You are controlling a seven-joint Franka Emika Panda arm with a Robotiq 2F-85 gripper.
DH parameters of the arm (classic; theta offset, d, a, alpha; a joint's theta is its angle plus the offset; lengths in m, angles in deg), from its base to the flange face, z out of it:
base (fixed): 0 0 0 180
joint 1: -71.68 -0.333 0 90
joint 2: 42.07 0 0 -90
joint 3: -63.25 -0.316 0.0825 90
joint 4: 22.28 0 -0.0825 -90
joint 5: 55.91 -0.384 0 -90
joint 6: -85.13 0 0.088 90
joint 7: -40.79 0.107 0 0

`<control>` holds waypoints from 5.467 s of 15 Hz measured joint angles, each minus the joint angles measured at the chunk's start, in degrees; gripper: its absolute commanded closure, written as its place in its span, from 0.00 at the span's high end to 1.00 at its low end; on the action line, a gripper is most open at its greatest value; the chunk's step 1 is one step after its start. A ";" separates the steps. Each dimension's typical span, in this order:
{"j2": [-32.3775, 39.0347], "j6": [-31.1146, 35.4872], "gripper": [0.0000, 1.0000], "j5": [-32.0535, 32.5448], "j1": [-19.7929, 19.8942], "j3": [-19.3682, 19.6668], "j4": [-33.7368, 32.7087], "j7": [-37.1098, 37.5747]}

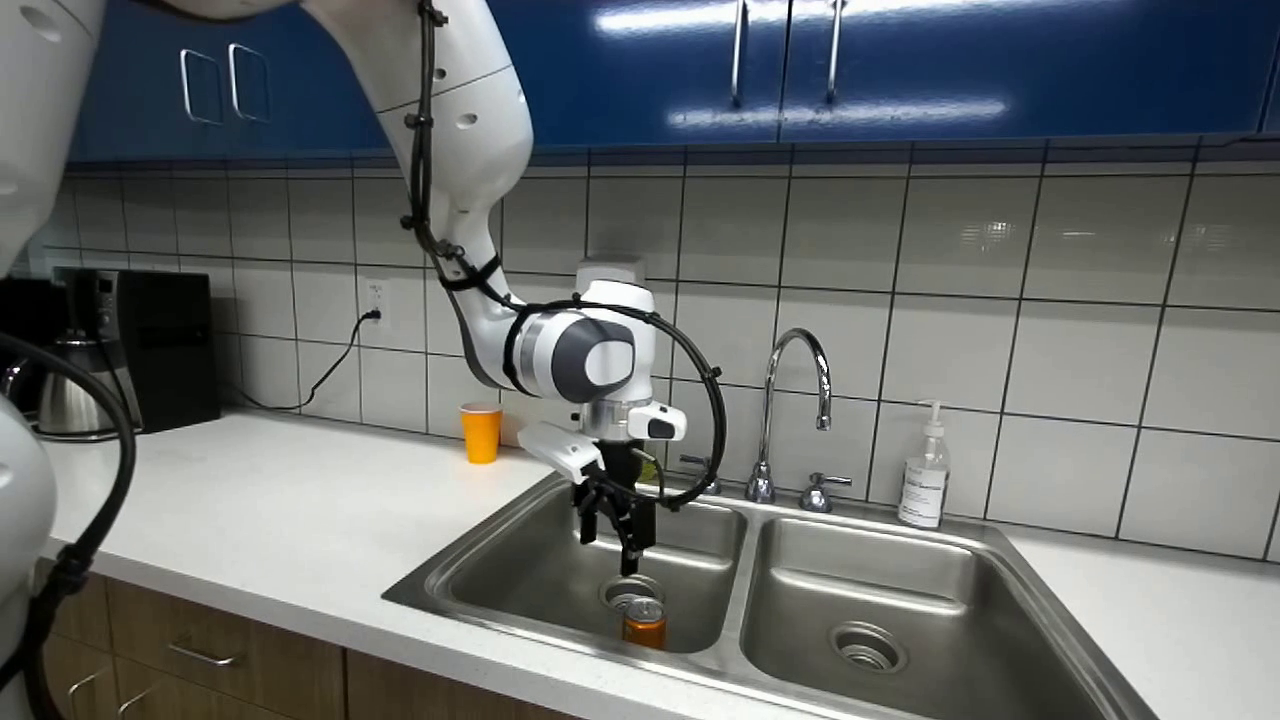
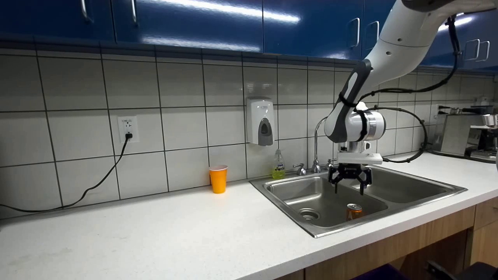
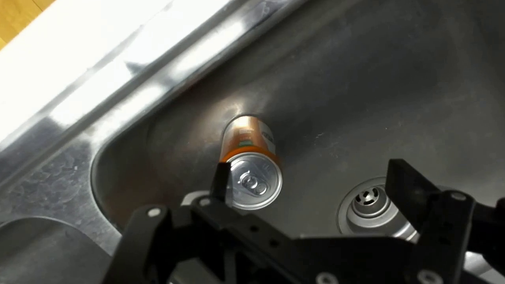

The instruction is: Put the orange can on the left side of the counter.

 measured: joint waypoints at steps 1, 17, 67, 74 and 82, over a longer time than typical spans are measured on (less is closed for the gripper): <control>1.06 0.00 1.00 -0.80 0.06 0.08 -0.66 -0.47; 9.52 -0.12 1.00 -2.14 1.46 2.25 -6.35 -1.27; 19.33 -10.39 0.38 -2.15 1.94 2.22 -18.00 -3.23; 19.31 -10.40 0.38 -2.15 1.89 1.86 -18.09 -3.94; 12.52 -14.17 0.38 -2.01 -1.19 0.48 -16.17 -3.95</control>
